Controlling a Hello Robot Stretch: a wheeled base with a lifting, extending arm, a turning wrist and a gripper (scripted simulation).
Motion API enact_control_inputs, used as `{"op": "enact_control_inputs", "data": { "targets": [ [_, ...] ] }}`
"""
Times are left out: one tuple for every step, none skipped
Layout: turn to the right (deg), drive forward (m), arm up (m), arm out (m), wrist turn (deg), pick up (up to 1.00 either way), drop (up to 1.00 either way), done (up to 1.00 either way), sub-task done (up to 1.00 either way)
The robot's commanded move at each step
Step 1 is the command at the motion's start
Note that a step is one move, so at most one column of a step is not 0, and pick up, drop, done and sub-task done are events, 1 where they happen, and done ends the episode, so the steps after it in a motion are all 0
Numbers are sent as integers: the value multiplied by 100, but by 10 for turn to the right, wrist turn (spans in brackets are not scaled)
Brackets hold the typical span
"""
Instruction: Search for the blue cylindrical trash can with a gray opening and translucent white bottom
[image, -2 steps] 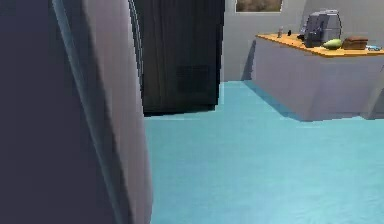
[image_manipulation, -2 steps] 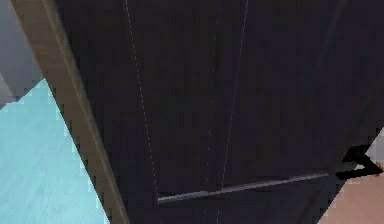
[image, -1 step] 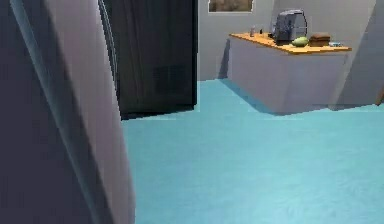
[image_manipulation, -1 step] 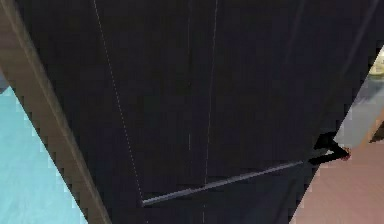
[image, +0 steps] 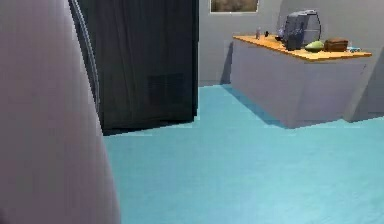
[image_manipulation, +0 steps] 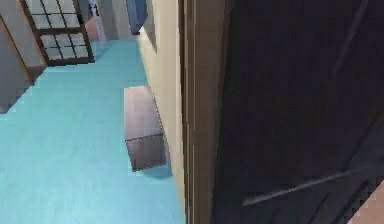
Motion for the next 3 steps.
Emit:
{"op": "enact_control_inputs", "data": {
  "targets": [
    [300, 0, 0, 0, 0, 0, 0, 0, 0],
    [0, 100, 0, 0, 0, 0, 0, 0, 0],
    [60, 0, 0, 0, 0, 0, 0, 0, 0]
  ]
}}
